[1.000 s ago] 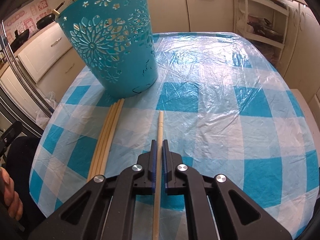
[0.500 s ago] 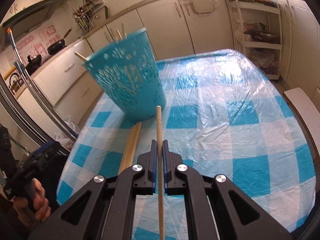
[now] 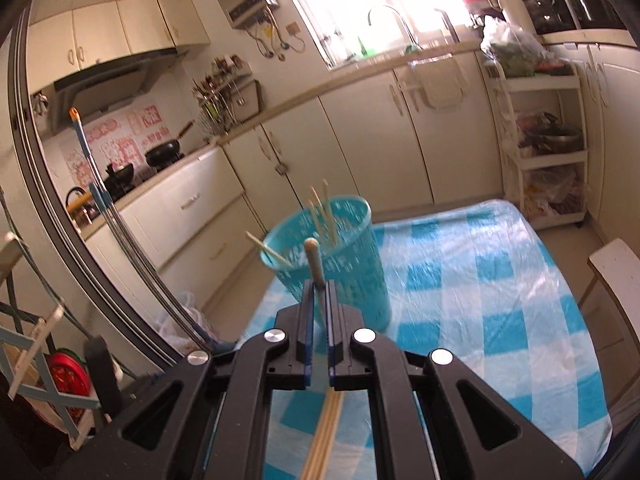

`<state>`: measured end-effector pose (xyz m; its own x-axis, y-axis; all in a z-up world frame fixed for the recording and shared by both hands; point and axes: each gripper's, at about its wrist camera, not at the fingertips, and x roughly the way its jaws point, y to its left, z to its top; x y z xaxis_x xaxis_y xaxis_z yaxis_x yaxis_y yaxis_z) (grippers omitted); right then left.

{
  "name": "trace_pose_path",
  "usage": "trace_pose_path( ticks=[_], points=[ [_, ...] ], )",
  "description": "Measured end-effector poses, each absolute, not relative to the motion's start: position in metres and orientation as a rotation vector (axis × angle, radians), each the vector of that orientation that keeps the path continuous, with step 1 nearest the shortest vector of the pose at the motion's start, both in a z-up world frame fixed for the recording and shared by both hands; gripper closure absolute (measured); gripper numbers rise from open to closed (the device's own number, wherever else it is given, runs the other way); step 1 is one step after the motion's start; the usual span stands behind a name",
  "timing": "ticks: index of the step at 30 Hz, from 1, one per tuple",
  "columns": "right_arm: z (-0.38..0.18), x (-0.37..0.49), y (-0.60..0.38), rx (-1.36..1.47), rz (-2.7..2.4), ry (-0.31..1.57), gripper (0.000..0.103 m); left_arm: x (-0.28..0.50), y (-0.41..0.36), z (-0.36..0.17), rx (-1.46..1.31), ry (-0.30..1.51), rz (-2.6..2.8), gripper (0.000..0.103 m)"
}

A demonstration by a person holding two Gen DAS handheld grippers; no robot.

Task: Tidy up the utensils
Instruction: 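Lift the stick with the right gripper over the teal basket, then open the right gripper to drop the stick into the basket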

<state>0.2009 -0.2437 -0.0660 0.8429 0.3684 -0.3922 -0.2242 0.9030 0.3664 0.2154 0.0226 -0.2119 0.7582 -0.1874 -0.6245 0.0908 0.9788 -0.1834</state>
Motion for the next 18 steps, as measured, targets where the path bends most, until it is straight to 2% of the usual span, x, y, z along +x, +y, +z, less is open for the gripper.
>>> trace_pose_path(
  ticks=[18],
  points=[
    [0.021,0.236,-0.245,0.269,0.355,0.3,0.097,0.219,0.02,-0.215,-0.152,0.703,-0.168,0.027]
  ],
)
